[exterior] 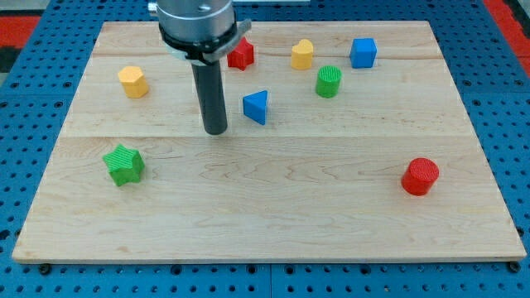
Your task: Place the yellow hexagon to the vertical bottom side of the yellow heart
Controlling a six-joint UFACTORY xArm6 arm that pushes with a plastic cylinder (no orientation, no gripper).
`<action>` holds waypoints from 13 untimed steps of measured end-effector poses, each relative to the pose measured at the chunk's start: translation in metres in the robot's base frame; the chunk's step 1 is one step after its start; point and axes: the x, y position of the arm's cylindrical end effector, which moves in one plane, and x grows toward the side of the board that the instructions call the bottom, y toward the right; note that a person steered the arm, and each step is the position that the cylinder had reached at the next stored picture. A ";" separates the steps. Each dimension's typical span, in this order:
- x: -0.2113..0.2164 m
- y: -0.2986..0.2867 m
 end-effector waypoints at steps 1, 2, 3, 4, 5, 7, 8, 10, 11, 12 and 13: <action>-0.029 -0.025; -0.057 -0.047; -0.083 -0.067; -0.106 -0.086; -0.124 -0.114; -0.088 -0.132; -0.047 -0.124; 0.010 -0.107; 0.032 -0.097; 0.039 -0.066; 0.039 -0.027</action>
